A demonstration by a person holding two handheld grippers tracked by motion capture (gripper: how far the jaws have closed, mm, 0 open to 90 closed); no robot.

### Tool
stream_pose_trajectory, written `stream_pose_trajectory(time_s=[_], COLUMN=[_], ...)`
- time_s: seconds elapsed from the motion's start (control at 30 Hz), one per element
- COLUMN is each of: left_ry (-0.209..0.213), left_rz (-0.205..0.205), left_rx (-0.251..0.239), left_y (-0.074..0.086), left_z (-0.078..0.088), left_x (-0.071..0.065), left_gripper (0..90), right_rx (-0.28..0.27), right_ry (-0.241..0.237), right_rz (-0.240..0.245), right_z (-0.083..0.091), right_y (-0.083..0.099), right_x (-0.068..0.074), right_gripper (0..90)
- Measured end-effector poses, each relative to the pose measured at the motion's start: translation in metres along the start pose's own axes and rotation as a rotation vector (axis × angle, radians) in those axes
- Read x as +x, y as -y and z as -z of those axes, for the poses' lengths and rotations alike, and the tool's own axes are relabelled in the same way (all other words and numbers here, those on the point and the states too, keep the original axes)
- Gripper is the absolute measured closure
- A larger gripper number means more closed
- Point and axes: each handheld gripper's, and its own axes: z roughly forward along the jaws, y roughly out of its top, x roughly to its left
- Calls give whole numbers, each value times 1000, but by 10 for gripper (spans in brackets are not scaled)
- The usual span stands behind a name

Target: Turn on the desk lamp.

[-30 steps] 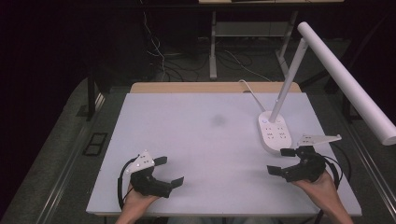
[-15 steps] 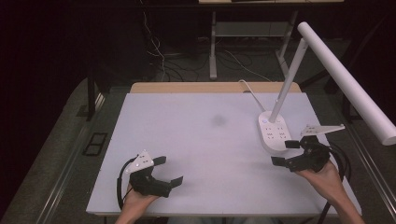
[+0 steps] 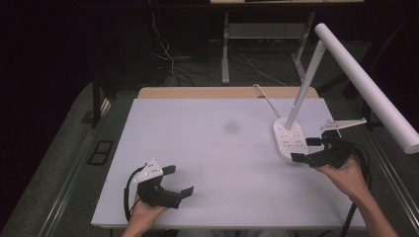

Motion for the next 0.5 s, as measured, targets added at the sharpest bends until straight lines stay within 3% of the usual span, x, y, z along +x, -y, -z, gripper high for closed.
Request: stream_pose_trajectory(time_s=[0.5], left_ry=[-3], left_rz=[-6], left_rx=[7], left_y=[0], left_z=[0], left_x=[0], left_gripper=[0], right_rx=[0], right_ry=[11], right_rz=[-31], right_z=[-5], right_y=[-9], right_x=[-23], right_gripper=[2])
